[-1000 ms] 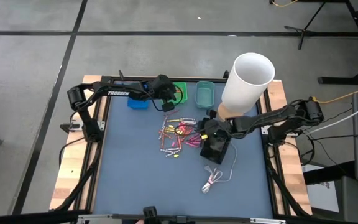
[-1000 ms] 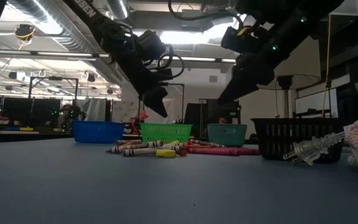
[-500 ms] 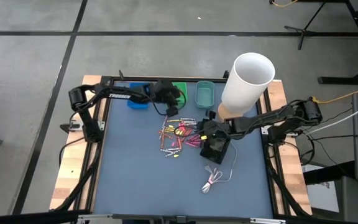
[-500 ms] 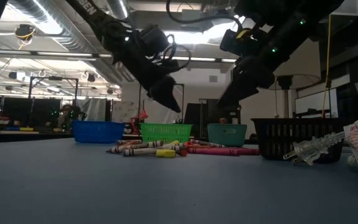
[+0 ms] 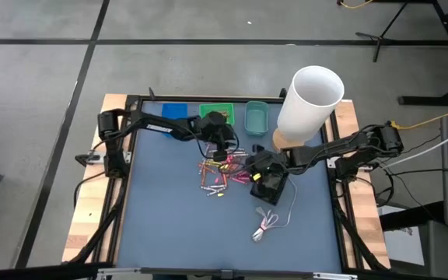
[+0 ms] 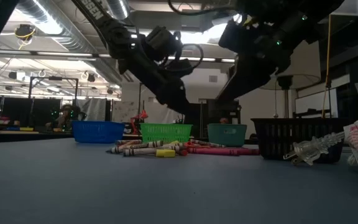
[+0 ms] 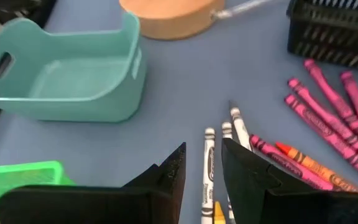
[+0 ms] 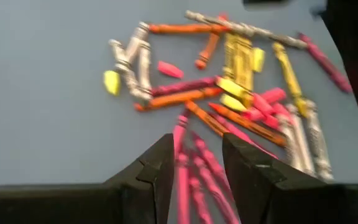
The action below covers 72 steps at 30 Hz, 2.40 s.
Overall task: Sort crayons
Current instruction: Put the gray crayon into the dark green bin
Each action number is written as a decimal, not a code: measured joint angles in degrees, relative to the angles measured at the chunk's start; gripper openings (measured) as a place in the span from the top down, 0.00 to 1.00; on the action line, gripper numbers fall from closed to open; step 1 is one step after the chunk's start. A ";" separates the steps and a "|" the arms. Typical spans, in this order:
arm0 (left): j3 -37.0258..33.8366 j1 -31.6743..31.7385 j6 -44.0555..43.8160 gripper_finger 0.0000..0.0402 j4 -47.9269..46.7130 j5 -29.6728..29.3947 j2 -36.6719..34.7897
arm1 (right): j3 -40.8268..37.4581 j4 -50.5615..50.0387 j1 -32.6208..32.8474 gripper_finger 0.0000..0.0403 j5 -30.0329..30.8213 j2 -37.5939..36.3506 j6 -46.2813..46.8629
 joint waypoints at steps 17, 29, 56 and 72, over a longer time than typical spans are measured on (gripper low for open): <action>-0.02 -0.09 0.35 0.78 1.57 0.07 6.85 | 0.02 6.56 0.00 0.66 -10.07 0.00 -0.02; 0.00 -0.09 0.40 0.78 1.09 -0.37 6.83 | 0.02 6.57 0.00 0.66 -10.06 0.00 -0.02; 0.09 -0.11 -0.11 0.94 0.50 -0.13 8.95 | 0.07 7.21 0.00 0.66 -10.06 -1.07 -0.02; 1.99 -0.11 -1.68 0.99 0.31 -0.40 9.14 | 0.07 -0.01 0.00 0.66 -10.06 -9.63 0.01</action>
